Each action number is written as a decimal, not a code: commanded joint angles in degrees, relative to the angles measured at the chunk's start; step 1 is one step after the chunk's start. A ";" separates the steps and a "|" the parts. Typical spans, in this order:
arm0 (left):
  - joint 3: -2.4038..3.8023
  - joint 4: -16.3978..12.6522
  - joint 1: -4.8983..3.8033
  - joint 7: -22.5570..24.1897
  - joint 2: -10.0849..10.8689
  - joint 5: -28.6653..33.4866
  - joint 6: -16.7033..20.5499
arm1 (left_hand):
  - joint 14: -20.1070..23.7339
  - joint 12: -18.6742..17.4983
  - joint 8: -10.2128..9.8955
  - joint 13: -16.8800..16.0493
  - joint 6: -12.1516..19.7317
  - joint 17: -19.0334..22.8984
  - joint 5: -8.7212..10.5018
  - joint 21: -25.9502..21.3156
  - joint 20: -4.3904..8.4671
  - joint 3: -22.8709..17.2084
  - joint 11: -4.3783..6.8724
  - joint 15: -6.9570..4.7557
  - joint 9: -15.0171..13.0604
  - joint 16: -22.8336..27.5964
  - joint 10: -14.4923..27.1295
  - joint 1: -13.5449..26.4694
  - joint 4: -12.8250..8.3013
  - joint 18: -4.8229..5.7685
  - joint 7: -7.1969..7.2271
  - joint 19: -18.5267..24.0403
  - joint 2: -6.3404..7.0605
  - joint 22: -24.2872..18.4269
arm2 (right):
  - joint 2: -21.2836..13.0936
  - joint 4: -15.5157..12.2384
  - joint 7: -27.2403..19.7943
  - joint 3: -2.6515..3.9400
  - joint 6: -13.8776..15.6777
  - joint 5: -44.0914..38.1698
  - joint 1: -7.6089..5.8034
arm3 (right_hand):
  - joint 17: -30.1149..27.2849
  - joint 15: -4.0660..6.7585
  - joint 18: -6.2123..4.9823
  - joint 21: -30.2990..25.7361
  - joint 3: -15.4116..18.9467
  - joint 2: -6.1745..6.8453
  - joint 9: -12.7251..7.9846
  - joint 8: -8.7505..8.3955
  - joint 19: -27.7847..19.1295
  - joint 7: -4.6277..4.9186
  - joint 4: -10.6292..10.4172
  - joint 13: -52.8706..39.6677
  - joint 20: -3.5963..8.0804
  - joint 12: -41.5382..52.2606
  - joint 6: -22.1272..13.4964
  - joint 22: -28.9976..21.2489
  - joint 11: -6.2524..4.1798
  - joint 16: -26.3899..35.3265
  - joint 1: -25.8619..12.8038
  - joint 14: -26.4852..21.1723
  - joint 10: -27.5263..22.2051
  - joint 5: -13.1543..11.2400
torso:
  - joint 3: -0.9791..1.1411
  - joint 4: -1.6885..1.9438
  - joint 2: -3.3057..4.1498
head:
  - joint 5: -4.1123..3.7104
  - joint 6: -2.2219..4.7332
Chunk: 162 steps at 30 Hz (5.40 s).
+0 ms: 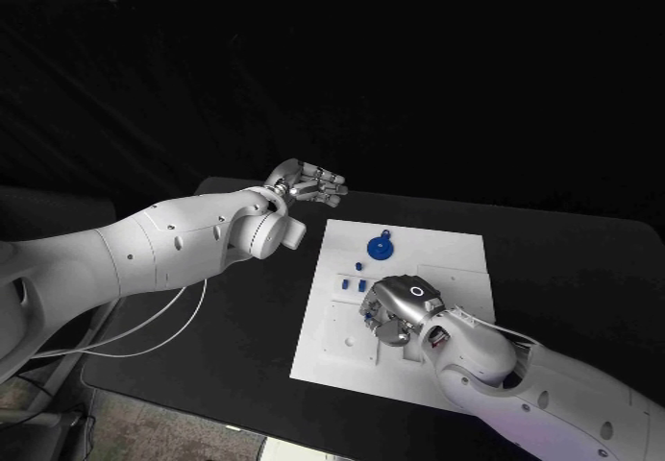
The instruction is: Assemble the parts on the task board
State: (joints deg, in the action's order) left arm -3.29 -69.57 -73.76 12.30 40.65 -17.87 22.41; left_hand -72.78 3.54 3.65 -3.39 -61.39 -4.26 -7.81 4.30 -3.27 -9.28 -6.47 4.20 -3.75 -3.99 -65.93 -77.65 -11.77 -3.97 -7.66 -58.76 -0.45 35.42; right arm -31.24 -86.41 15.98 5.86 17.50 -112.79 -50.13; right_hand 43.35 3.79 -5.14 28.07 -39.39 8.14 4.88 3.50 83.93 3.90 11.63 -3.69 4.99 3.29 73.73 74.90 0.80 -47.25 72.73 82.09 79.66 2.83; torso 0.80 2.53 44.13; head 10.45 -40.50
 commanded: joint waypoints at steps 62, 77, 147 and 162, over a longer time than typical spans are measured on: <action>0.05 0.27 -0.07 0.46 -0.27 -0.41 -0.32 | 0.20 0.04 -0.04 0.02 0.07 -0.06 0.23 -0.27 -0.06 -0.06 -0.08 0.35 -0.07 0.31 0.13 -0.06 0.49 0.91 0.00 -0.37 -0.06 -0.76 | 0.21 0.95 0.59 -1.01 -2.02 -2.98 0.80 | -0.06 0.41 -0.50 0.32 -0.40 -0.26 0.09 0.19 2.54 0.11 0.12 -0.11 0.53 0.27 0.55 2.99 -0.16 0.32 -0.24 0.18 0.43 0.36 | -0.01 0.06 -0.01 | 0.51 -1.45; 0.05 0.27 -0.07 0.31 -0.34 -0.41 -0.43 | 0.20 0.04 -0.04 0.02 0.07 -0.06 0.23 -0.27 -0.06 -0.06 -0.08 0.35 -0.07 0.31 0.13 -0.06 0.49 0.91 0.00 -0.37 -0.06 -0.76 | 0.76 1.68 1.43 -1.50 -3.58 -3.13 0.80 | -0.09 0.31 -0.50 -0.35 -0.22 -0.23 0.00 0.14 2.38 0.24 0.01 -0.07 0.43 0.24 0.19 2.83 -0.04 0.45 -0.48 0.04 0.02 0.73 | -0.02 -0.09 -0.07 | 0.50 -1.43; 0.02 0.78 -0.03 0.84 0.53 -1.54 -2.13 | 0.46 0.05 -0.03 0.02 0.22 -0.04 0.35 -0.18 -0.15 -0.10 -0.18 0.44 -0.07 0.32 0.36 -0.39 0.86 0.91 -0.09 -0.36 0.04 -1.81 | -12.05 -3.54 3.59 9.68 -9.51 4.52 0.67 | -6.70 -2.76 -3.37 -0.52 7.45 5.19 -1.25 0.05 2.46 0.97 -7.56 0.36 -2.77 0.14 -10.51 -4.27 3.87 -2.90 1.11 0.23 -14.04 0.54 | -0.01 -0.58 0.02 | -4.67 2.16; 0.02 0.87 -0.02 0.63 0.40 -1.52 -2.26 | 0.57 0.04 -0.03 0.02 0.23 -0.03 0.35 -0.21 -0.18 -0.10 -0.19 0.48 -0.07 0.34 0.41 -0.26 1.01 0.91 -0.08 -0.35 -0.03 -1.95 | -10.78 -2.49 3.05 9.53 -8.56 5.03 0.68 | -6.50 -2.00 -2.86 -0.32 1.63 3.57 -1.13 0.16 2.45 1.55 -6.37 0.30 -2.06 0.15 -7.04 -3.59 2.77 -2.86 -0.24 0.19 -9.96 0.01 | -0.02 -0.54 0.02 | -4.59 2.06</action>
State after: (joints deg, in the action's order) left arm -3.32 -68.64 -73.73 12.43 41.21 -19.24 20.92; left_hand -72.37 3.54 3.65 -3.39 -61.39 -4.26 -7.81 4.30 -3.27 -9.34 -6.47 4.62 -3.74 -3.99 -65.93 -77.65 -11.04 -3.97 -7.66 -58.76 -0.45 33.53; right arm -42.07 -88.93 19.36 15.42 9.08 -107.43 -49.49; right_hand 36.79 1.44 -8.36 27.63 -37.57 12.22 3.68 3.86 84.02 5.43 5.07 -3.34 2.66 3.47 66.30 71.29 3.56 -50.01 72.40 82.39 69.55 3.11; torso 0.79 1.99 44.14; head 5.83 -38.39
